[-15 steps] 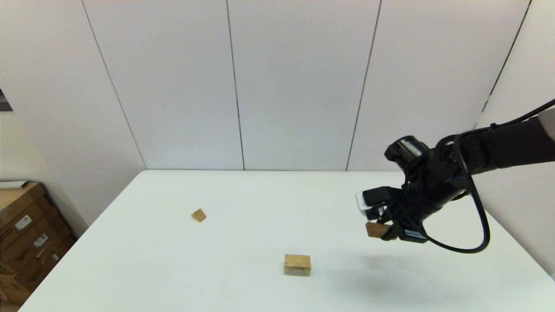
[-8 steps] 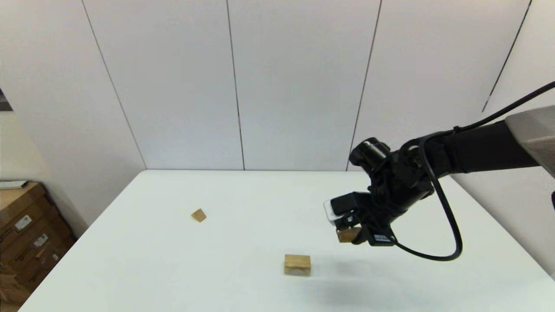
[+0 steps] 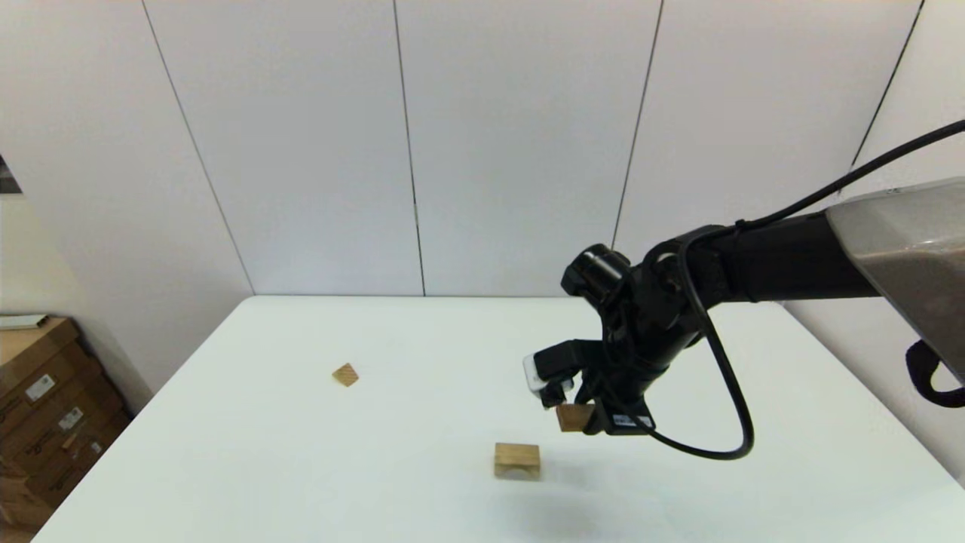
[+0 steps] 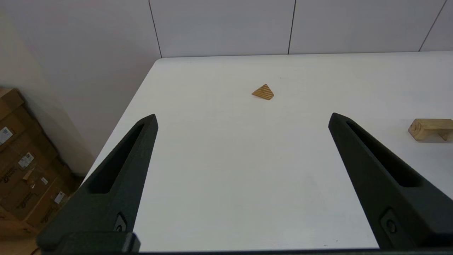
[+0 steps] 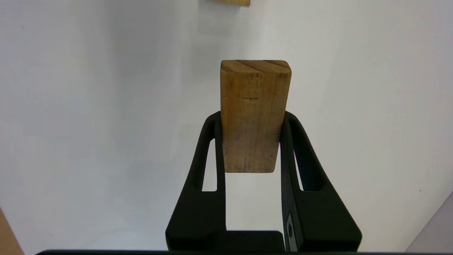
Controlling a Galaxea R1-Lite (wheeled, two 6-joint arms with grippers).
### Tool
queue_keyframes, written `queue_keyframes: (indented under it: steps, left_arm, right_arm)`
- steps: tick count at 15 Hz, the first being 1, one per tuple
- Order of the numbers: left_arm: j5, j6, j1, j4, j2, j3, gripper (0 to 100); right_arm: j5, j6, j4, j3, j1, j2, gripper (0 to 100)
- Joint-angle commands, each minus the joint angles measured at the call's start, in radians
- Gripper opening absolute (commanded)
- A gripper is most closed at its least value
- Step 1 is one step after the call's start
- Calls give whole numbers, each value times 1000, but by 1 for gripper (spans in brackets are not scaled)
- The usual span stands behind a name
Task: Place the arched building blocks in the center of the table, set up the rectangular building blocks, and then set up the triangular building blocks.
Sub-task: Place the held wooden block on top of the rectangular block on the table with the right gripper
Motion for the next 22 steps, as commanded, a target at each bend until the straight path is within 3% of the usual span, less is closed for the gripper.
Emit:
queue_keyframes:
  steps: [1,3,7,11,19,22]
  left_arm:
    - [0,0,0,-1,0,0,100]
    - [0,0,0,1,2,0,100]
    - [0,0,0,-1,0,0,100]
    - [0,0,0,-1,0,0,100]
    - [0,0,0,1,2,0,100]
    - [0,0,0,-1,2,0,100]
  right_arm:
    - [-37,54,8,-51,57,45,0]
    - [-54,108,9,-78,91,68,0]
    - [-66,174,114,-172,143,119,0]
    - [-66,212,146,-221,169,160,0]
    - [-69,353,226,-348,238,239,0]
    - [-71,364,226,-385,236,275,0]
